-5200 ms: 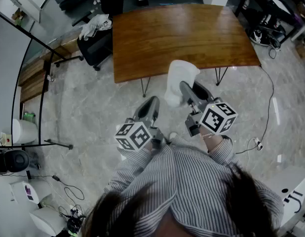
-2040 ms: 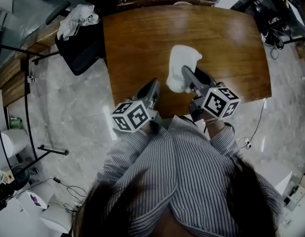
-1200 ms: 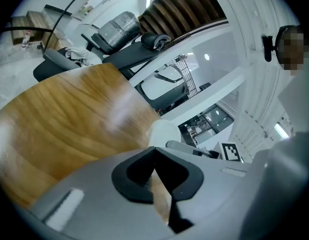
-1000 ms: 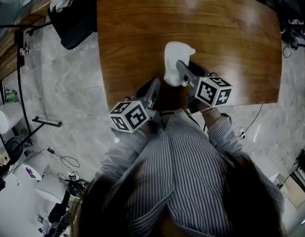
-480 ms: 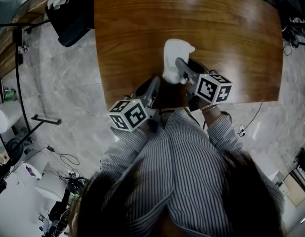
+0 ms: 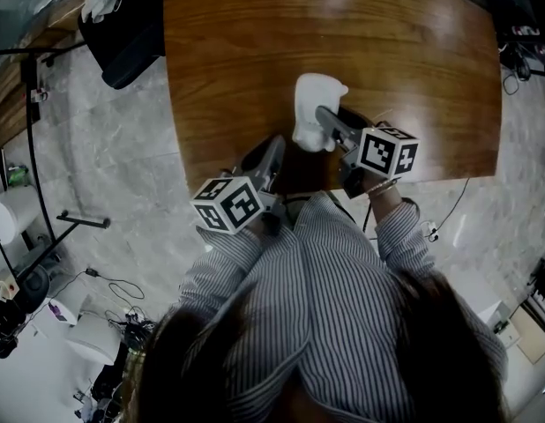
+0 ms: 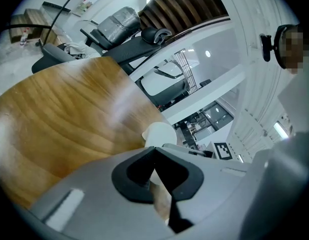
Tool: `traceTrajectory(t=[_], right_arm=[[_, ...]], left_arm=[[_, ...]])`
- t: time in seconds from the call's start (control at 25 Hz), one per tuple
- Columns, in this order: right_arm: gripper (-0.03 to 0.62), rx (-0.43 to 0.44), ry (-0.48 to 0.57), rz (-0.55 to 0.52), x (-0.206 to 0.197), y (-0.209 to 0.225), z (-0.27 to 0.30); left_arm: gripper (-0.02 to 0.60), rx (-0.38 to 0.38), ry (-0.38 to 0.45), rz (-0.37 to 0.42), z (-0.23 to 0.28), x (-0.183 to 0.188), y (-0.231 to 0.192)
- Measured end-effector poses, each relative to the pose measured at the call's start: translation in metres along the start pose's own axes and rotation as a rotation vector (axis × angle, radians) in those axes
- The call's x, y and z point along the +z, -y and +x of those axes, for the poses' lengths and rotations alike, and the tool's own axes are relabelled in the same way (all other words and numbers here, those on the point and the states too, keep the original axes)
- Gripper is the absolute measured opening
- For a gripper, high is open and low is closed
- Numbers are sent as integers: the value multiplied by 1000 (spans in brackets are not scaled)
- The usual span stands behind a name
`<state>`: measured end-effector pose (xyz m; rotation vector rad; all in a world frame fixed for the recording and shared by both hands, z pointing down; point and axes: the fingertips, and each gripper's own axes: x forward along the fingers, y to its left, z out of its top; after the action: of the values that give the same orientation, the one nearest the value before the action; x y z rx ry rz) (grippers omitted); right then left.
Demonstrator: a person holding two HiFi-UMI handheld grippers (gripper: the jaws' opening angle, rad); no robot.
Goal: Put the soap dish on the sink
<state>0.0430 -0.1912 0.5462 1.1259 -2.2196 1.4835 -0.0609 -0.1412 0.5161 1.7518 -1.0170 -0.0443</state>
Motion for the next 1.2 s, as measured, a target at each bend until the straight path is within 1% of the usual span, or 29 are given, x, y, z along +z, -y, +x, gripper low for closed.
traceTrajectory(t=[0.16, 0.32, 0.44, 0.6, 0.8, 0.92, 1.04, 1.2], right_arm=[[143, 0, -25, 24, -3, 6, -4], [144, -16, -47, 21, -5, 13, -7], [144, -9, -54, 29, -5, 14, -8], [146, -11, -55, 33, -6, 16, -9], [149, -60, -55, 21, -7, 23, -12], [152, -68, -65, 33, -11, 28, -15], [155, -116, -71, 9, -12, 36, -18], [155, -134, -65, -13, -11, 40, -21]], left_arm=[[0, -5, -8, -6, 4, -3, 2], [0, -7, -16, -11, 8, -6, 1], [0, -2, -19, -21, 10, -8, -1], [0, 2, -28, -16, 11, -8, -3], [0, -4, -58, -11, 16, -10, -3], [0, -10, -77, -3, 18, -13, 1], [0, -15, -87, 5, 19, -14, 3], [0, -18, -93, 20, 21, -14, 7]])
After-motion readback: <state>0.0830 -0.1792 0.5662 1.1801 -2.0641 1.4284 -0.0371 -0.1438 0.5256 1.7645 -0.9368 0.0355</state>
